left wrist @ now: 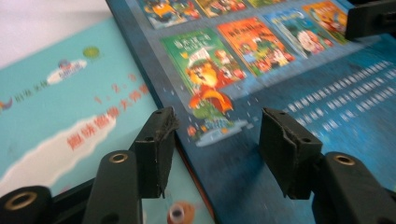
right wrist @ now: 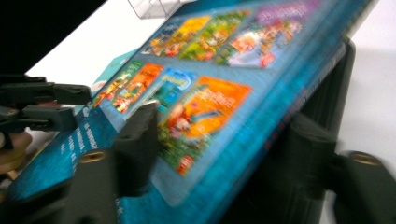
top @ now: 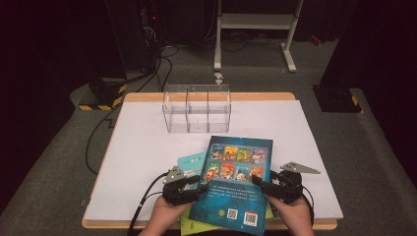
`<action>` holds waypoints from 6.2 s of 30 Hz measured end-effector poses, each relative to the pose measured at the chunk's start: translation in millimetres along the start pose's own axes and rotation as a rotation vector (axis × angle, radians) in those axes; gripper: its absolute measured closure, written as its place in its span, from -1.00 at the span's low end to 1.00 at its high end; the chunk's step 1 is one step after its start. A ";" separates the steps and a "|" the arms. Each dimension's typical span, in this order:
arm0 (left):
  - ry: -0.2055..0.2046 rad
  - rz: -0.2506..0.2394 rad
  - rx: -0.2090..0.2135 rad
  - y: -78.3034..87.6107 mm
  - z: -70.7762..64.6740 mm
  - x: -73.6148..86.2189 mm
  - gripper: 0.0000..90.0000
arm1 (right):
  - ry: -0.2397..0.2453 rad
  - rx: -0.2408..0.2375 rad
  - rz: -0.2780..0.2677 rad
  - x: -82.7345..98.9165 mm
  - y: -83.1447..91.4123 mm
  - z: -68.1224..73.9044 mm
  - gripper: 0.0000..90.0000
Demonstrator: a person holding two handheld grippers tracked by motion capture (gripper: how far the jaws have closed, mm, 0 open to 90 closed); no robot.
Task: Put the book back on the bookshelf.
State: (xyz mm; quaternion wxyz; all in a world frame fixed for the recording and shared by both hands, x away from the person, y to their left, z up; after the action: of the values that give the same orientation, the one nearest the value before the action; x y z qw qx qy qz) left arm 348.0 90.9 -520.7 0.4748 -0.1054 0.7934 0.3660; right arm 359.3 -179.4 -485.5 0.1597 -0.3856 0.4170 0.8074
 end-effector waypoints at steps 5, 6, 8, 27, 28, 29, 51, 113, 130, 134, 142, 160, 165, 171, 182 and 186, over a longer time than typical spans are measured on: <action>-0.014 0.007 0.008 -15.6 -0.4 -15.4 0.04 | -0.031 0.054 -0.024 -16.0 -3.7 -16.4 -0.21; -0.014 0.015 0.007 -16.6 0.0 -17.2 0.03 | -0.032 0.058 -0.017 -18.5 -4.5 -19.5 -0.27; -0.016 0.022 0.013 -15.8 0.9 -17.2 0.02 | -0.036 0.052 0.014 -18.9 -4.4 -20.3 -0.41; 0.026 -0.023 0.005 -4.7 7.1 -8.8 -0.03 | 0.042 -0.038 -0.009 -30.8 17.6 7.0 0.21; 0.029 -0.023 0.005 -4.1 7.3 -8.9 -0.05 | 0.053 -0.039 -0.012 -33.4 19.6 10.2 0.23; 0.039 -0.022 0.007 -2.9 8.5 -9.0 -0.07 | 0.069 -0.037 -0.017 -36.0 21.1 13.5 0.24; 0.241 -0.078 0.186 2.8 29.2 -16.7 -0.66 | 0.224 -0.075 -0.085 -63.2 20.7 65.2 0.42; -0.018 -0.367 -0.250 107.4 94.2 -68.6 -0.11 | 0.435 -0.183 -0.233 -79.1 -47.5 141.6 0.77; -0.082 -0.377 -0.128 111.3 47.9 -96.9 -0.39 | 0.477 -0.086 -0.349 -95.3 -54.7 159.6 0.85; -0.084 -0.374 -0.098 108.6 42.2 -100.1 -0.44 | 0.457 -0.088 -0.346 -94.7 -59.9 158.6 0.84; -0.097 -0.399 -0.041 111.7 23.1 -112.2 -0.53 | 0.447 -0.097 -0.341 -88.6 -72.9 169.0 0.84; -0.110 -0.440 0.031 113.4 -8.4 -128.5 -0.68 | 0.430 -0.142 -0.309 -74.0 -75.7 177.0 0.73; -0.106 -0.445 0.014 114.5 -9.8 -126.5 -0.69 | 0.393 -0.176 -0.285 -64.4 -68.1 170.9 0.62; -0.111 -0.441 -0.043 113.9 -12.8 -122.0 -0.78 | 0.403 -0.202 -0.264 -50.3 -64.6 172.6 0.64; -0.112 -0.384 -0.250 117.2 -7.0 -110.2 -0.62 | 0.453 -0.292 -0.208 -35.1 -69.0 198.7 0.47; -0.113 -0.374 -0.269 120.2 -4.4 -108.9 -0.58 | 0.454 -0.301 -0.196 -31.8 -58.5 195.1 0.35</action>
State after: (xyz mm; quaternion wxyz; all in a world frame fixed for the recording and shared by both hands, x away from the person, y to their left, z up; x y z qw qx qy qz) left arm 340.5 153.5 -371.2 0.5598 -0.2923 0.6763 0.3792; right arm 318.4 13.2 -424.4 0.0806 -0.6143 0.2784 0.7339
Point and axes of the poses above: each handheld gripper's, and its own axes: y roughly backward along the jaws, x roughly out of its underside, z roughly to its left, the point moved 6 cm from there along -y, roughly forward along the jaws, and after that the axes turned 2 degrees about -y, right-handed, at the moved point
